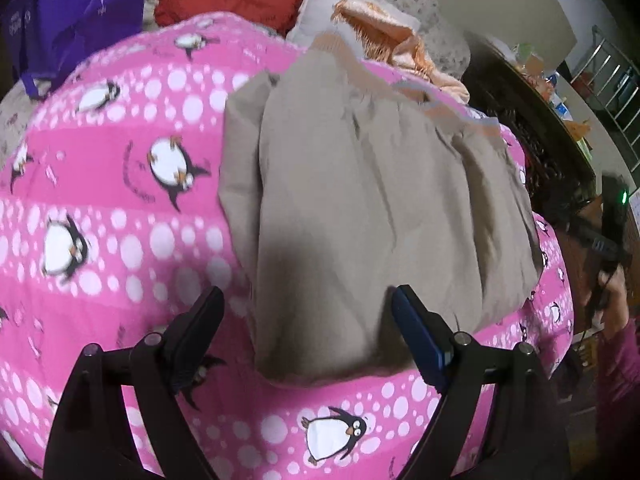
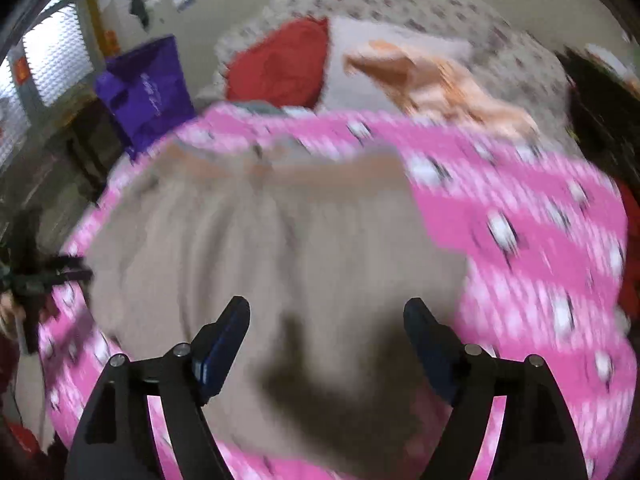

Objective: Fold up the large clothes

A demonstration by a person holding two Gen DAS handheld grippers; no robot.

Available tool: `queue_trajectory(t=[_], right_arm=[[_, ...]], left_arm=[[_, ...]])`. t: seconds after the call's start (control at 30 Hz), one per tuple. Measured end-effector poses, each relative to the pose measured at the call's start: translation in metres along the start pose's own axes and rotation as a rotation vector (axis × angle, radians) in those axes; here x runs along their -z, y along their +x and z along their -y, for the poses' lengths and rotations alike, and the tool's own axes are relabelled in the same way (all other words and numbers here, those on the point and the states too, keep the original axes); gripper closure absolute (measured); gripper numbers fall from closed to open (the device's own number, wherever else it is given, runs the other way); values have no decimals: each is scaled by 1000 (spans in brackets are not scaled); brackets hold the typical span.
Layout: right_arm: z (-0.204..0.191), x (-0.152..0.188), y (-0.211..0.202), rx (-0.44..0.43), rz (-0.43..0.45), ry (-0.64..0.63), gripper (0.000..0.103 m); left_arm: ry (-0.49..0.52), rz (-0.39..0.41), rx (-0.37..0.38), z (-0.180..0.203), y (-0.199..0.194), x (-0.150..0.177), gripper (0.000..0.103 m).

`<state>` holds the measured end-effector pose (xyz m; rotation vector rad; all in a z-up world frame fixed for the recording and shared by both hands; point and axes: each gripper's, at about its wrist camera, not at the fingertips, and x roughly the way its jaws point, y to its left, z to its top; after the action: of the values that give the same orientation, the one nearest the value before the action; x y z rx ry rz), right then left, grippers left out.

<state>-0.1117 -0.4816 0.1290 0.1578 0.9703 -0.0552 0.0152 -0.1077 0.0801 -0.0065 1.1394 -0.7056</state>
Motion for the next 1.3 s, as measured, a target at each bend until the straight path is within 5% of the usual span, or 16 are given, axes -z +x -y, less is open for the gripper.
queue_trajectory(t=[0.1,0.13,0.17,0.2,0.27,0.33,0.53,0.6,0.7,0.8,0.83,0.9,1.03,1.3], right_arm=[[19,38,5,6,-54,76,22],[24,45,8,-15,-65,106,22],[26,51,12,-37,-72,134,23],[26,58,16,-66,-77,157,39],[24,63,15,-84,-66,172,92],[24,62,6,-69,-45,174,96],[39,86,-3,50,-79,152,102],[51,101,9,88,-121,198,103],[63,110,-8,-4,-56,304,96],[58,98,-41,30,23,291,80],[52,92,-48,23,46,268,73],[29,73,-58,17,86,197,47],[-34,34,-45,-18,120,34,46],[-132,-43,51,-35,66,-112,58]], left_arm=[[0,-17,51,4,5,6,20],[4,-28,62,7,7,7,29],[16,-42,62,10,10,8,52],[52,-51,15,15,12,9,74],[80,-38,-15,19,10,8,88],[75,-21,-13,18,-1,7,94],[6,-16,-93,-13,3,21,96],[-57,-13,-54,-26,8,26,97],[-79,21,-19,-28,-4,27,94],[-92,36,-24,-28,-20,24,66],[-85,48,-24,-26,-26,22,55],[-55,84,-48,-16,-37,16,52],[-19,135,-93,6,-40,1,39],[-10,119,-222,11,10,-20,38]])
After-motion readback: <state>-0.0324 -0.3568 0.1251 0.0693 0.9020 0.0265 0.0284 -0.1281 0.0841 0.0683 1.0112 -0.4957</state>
